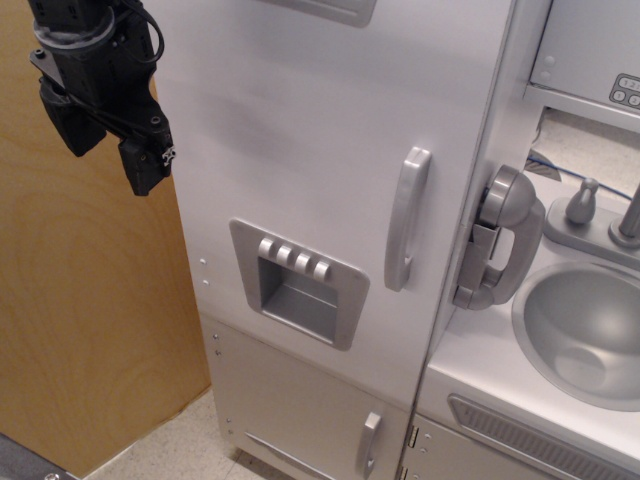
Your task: Open fridge
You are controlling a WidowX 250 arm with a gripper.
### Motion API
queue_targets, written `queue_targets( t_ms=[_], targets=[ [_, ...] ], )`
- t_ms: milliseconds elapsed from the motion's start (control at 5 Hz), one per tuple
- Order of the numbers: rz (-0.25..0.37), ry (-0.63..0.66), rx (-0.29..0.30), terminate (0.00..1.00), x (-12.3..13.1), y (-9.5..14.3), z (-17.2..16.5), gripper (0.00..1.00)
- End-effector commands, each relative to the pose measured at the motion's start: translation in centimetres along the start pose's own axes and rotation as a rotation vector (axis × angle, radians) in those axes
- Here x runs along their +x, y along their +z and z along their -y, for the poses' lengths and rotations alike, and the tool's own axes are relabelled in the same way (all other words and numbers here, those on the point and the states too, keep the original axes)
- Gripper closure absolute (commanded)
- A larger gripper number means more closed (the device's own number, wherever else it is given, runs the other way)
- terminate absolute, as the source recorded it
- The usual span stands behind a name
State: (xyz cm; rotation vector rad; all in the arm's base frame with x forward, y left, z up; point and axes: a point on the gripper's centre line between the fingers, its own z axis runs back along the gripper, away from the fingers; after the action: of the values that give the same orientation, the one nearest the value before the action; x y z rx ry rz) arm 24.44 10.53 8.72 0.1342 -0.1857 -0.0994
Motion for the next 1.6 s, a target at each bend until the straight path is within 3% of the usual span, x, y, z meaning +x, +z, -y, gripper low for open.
queue_targets(
  t_ms=[0, 400, 800, 1000, 1400],
  targets=[
    [0.0, 0.0, 0.0, 0.0, 0.0, 0.0, 0.0, 0.0],
    [0.043, -0.022, -0.028, 0.0, 1.0, -0.8, 7.1, 0.0],
    [0.043, -0.092, -0.122, 0.0, 1.5, -0.3, 13.7, 0.0],
    [0.08, -0.085, -0.103, 0.0, 4.0, 0.7, 14.8, 0.0],
    [0.097, -0.014, -0.111, 0.0, 7.1, -0.1, 15.6, 0.0]
  ],
)
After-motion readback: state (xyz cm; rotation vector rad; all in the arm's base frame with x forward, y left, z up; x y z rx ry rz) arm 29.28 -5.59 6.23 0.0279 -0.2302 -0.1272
